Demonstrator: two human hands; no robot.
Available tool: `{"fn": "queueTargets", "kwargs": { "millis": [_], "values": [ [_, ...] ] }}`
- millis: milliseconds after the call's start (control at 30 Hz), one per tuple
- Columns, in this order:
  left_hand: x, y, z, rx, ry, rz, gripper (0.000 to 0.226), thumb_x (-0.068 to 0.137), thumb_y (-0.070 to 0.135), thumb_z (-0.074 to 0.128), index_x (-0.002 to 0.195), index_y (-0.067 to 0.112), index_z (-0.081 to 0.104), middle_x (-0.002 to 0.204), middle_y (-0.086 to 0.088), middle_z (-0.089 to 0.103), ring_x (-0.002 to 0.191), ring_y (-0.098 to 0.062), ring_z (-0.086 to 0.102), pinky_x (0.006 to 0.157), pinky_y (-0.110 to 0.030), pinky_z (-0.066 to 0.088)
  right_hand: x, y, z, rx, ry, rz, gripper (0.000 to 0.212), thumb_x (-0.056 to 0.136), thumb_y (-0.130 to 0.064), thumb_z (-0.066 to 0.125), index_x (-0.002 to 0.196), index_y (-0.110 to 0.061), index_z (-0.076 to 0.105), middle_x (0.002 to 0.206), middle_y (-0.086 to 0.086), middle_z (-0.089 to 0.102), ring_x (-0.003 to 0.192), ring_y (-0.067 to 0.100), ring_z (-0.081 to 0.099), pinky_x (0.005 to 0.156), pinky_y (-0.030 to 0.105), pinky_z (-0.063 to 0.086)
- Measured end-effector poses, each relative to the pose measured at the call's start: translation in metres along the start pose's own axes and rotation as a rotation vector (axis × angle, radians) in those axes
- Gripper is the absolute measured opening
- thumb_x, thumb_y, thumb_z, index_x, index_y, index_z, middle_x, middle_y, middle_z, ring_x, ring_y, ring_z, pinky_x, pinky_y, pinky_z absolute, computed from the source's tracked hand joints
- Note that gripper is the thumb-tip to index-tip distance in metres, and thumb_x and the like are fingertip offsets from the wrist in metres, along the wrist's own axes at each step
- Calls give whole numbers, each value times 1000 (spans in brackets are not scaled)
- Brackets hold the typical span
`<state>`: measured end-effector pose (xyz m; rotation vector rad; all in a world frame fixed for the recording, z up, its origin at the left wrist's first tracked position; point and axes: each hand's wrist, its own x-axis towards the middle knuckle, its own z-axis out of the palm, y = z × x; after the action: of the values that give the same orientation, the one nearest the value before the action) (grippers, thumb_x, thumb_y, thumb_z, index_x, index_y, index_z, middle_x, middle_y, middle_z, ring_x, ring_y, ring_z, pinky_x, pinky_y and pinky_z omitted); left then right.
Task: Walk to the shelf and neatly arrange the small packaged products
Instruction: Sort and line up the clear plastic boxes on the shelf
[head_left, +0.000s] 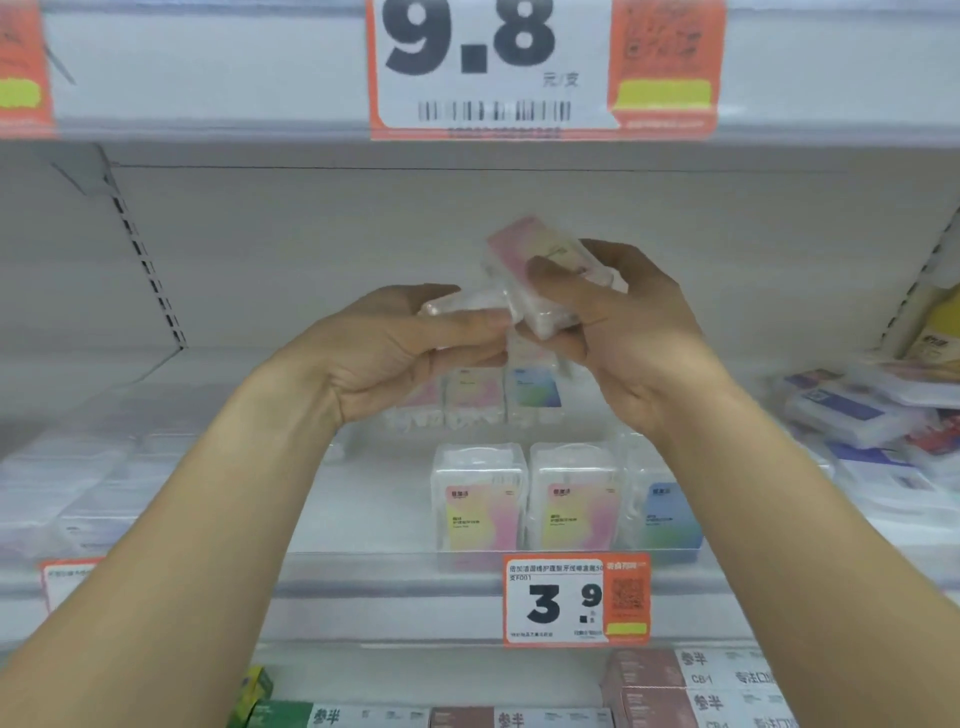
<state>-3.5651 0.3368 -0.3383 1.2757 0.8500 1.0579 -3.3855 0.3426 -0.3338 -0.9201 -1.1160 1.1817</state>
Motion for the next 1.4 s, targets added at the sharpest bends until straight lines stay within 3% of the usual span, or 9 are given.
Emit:
{"fn": "queueTargets", "kwargs": {
  "millis": [267, 400, 600, 700, 933, 1033, 1133, 1267, 1400],
  "values": [
    [-3, -4, -10, 249, 178, -10, 59, 72, 54, 72, 117, 16, 66, 119, -8, 68, 85, -36, 74, 50, -23, 52, 13, -14, -18, -77, 12, -34, 46, 79, -9, 81, 120, -5, 60, 114, 10, 67, 92, 23, 72, 67, 32, 62],
    [5, -11, -8, 292, 289, -23, 62, 85, 67, 46, 106, 12, 65, 87, -18, 70, 62, -42, 69, 45, -28, 46, 16, -10, -20, -137, -32, -83, 44, 77, -6, 82, 116, -10, 63, 108, 12, 70, 93, 22, 73, 73, 33, 62],
    [11, -25, -15, 621, 473, -50, 93, 71, 90, 31, 70, 1, 59, 50, -25, 54, 44, -24, 44, 50, -30, 33, 21, -11, -23, -395, -86, -119, 49, 79, -8, 80, 122, -20, 61, 105, 8, 70, 92, 19, 73, 79, 34, 62],
    [8, -26, -21, 747, 450, -6, 95, 76, 87, 33, 66, -4, 59, 50, -27, 56, 41, -23, 47, 49, -27, 34, 22, -16, -28, -548, -39, -151, 49, 74, -17, 85, 116, -19, 61, 99, 1, 72, 84, 18, 73, 76, 37, 62],
    [-2, -26, -24, 861, 207, -42, 43, 88, 59, 52, 95, 17, 56, 73, -5, 71, 46, -26, 63, 38, -25, 37, 20, -21, -34, -846, -227, -133, 40, 78, -22, 82, 112, -35, 67, 102, 0, 69, 85, 21, 68, 75, 35, 56],
    [-7, -23, -24, 916, 198, -69, 32, 84, 60, 61, 84, 28, 63, 76, 7, 69, 51, -20, 64, 35, -12, 29, 19, -17, -34, -958, -373, -50, 37, 80, -22, 81, 110, -39, 67, 109, -1, 64, 83, 19, 65, 79, 35, 54],
    [-10, -21, -24, 968, 176, -108, 29, 81, 61, 62, 69, 36, 65, 59, 13, 62, 51, -15, 60, 33, -9, 29, 16, -11, -32, -1116, -505, 6, 35, 81, -29, 80, 111, -42, 67, 110, -6, 59, 80, 9, 62, 79, 27, 49],
    [-6, -25, -26, 1075, 253, -128, 69, 74, 74, 59, 84, 6, 62, 52, -3, 54, 38, -8, 40, 42, -22, 29, 13, -9, -26, -1212, -619, 81, 29, 85, -42, 72, 114, -43, 68, 109, -13, 64, 91, 5, 62, 76, 20, 45],
    [-6, -25, -21, 932, 196, -63, 37, 85, 50, 66, 91, 13, 67, 71, -1, 69, 40, -8, 52, 33, -12, 30, 13, -7, -26, -1262, -684, 92, 23, 91, -45, 64, 113, -39, 69, 105, -14, 71, 74, -6, 63, 73, 17, 46]
  ]
}}
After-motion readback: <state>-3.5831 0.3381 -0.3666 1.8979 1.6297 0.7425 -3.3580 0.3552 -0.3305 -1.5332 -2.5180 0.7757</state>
